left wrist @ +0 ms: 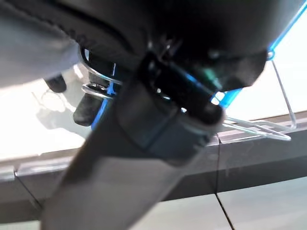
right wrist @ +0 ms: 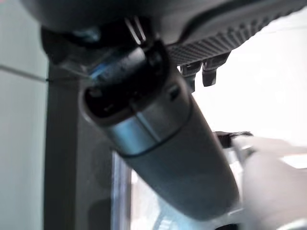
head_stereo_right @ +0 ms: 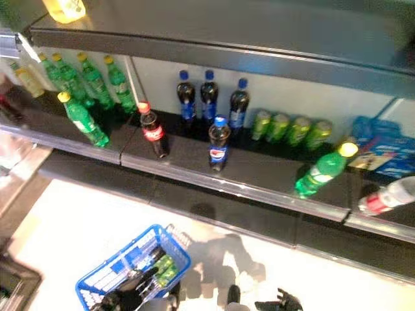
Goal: Pick up the drink and place into the basket.
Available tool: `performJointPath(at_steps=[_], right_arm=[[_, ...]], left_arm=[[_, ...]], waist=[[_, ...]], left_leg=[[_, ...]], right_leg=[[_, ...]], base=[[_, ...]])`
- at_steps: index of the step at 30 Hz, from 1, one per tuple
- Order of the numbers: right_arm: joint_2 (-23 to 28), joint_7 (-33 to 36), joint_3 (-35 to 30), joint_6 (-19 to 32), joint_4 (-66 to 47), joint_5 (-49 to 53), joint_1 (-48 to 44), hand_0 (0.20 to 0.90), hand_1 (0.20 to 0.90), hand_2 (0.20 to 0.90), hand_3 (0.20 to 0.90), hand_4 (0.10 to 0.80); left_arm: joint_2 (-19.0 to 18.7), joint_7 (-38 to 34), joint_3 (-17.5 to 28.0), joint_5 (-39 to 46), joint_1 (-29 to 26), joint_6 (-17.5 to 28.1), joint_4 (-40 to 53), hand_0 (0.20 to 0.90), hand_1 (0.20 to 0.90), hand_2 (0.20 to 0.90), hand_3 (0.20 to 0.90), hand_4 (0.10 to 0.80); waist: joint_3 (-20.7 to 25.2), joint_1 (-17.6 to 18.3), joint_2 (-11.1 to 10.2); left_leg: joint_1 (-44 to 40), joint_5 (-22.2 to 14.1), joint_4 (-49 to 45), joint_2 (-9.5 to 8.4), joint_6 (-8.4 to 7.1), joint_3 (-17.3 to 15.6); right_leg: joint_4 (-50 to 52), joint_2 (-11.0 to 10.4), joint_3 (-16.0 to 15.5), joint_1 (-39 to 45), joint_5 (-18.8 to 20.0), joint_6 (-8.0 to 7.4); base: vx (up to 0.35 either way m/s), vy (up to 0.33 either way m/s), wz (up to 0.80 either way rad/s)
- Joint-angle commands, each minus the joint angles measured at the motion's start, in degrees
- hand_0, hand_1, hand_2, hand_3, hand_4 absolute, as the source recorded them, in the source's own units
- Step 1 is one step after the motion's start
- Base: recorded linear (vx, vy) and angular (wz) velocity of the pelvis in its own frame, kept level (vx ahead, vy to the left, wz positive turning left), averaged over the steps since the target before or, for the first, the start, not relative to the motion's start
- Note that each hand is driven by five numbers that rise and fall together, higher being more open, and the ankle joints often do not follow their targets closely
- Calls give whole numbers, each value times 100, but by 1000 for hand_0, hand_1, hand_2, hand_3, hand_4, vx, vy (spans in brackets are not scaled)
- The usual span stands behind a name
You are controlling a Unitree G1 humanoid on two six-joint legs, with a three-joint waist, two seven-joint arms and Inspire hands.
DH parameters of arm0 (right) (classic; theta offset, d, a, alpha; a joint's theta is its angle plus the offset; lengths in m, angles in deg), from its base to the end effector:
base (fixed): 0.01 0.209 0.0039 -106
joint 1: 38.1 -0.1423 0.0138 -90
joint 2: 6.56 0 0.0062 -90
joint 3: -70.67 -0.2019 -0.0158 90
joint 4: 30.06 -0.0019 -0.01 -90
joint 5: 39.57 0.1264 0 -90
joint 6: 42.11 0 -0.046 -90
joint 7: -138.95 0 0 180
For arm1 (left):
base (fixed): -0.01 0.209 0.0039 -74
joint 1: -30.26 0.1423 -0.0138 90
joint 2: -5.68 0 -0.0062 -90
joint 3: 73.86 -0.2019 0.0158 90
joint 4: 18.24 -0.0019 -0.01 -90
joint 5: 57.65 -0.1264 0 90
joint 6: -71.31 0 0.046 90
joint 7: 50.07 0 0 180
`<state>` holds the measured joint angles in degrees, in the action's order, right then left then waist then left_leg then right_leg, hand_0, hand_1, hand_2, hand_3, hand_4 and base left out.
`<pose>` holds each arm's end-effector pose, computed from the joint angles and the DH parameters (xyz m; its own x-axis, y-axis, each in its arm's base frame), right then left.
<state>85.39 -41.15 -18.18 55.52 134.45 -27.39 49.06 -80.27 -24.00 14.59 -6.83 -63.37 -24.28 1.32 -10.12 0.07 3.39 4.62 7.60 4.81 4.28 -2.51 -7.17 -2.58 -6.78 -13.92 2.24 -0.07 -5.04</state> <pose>0.0807 -0.2611 -0.1101 0.4357 -0.2955 -0.8502 0.1814 0.9540 -0.2386 0.0893 0.2185 -0.1204 0.6031 -0.2085 -0.7700 -0.4756 0.6810 -0.5569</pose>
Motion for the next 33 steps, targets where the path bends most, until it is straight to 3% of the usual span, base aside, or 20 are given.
performJointPath(at_steps=[1,3,5,7,9,11,13,15,21,29,33], right_arm=[[6,112,-226,166,90,258,-94,900,900,900,900,800],[10,21,-249,167,55,180,10,900,900,900,900,800],[-1,-65,-275,222,66,144,56,900,900,900,900,800],[-3,-137,-280,226,90,112,35,900,900,900,900,800],[-39,-170,-244,293,158,42,-10,900,900,900,900,800],[-91,-124,-196,282,132,-52,7,900,900,900,900,800],[-105,-153,-169,285,98,-36,-5,900,900,900,900,800],[-117,-80,-174,159,28,-65,-72,900,900,900,900,800],[-42,2,-267,56,80,-82,-64,900,900,900,900,800],[-41,9,-332,103,171,-126,60,900,900,900,900,800],[16,67,-338,23,87,-19,48,900,900,900,900,800]], left_arm=[[-48,971,31,-58,-272,136,509,300,300,300,200,100],[-181,1035,75,-115,-202,135,329,300,300,300,200,100],[-258,1027,142,-139,-216,148,256,300,300,300,200,100],[-279,962,149,-65,-216,141,269,300,300,300,200,100],[-316,1029,152,-25,-233,200,209,300,300,300,200,100],[-354,981,247,35,-164,231,230,300,300,300,200,100],[-355,918,251,65,-138,175,338,300,300,300,200,100],[-298,1007,316,-58,-29,182,388,300,300,300,200,100],[-220,992,414,-205,115,278,270,300,300,300,200,100],[-287,1081,498,-296,133,288,95,300,300,300,200,100],[-312,1241,464,-396,170,179,107,300,300,300,200,100]], waist=[[59,-171,-208],[37,-83,-239],[0,-2,-210],[-14,20,-227],[55,-1,-263],[152,-87,-251],[204,-131,-273],[278,-199,-279],[477,-323,-304],[560,-269,-270],[524,-226,-293]], left_leg=[[-523,-565,-88,-224,155,-91],[-712,-678,-197,-401,327,-23],[-806,-759,-242,-435,395,71],[-915,-815,-241,-458,395,88],[-907,-869,-349,-437,306,132],[-856,-889,-435,-336,248,47],[-854,-841,-445,-291,200,-9],[-933,-747,-402,-128,67,-130],[-1081,-661,-193,-4,-83,-143],[-1256,-730,-99,-34,-36,-108],[-1303,-839,-170,-125,59,-19]], right_leg=[[835,-306,56,-308,66,-110],[2088,-434,298,-633,273,-222],[2821,-375,556,-1037,512,-271],[2832,-423,672,-1171,613,-272],[1672,-535,756,-837,473,-219],[1146,-503,590,-420,316,-214],[957,-511,480,-269,393,-230],[636,-421,315,5,332,-233],[184,-370,-1,471,259,-153],[261,-341,-1,584,131,-123],[406,-346,152,579,58,-129]], base=[[152,201,7],[125,183,9],[61,41,2],[60,-110,9],[87,-251,31],[39,-235,28],[35,-175,29],[55,-122,17],[49,-38,6],[43,19,8],[73,145,-1]])
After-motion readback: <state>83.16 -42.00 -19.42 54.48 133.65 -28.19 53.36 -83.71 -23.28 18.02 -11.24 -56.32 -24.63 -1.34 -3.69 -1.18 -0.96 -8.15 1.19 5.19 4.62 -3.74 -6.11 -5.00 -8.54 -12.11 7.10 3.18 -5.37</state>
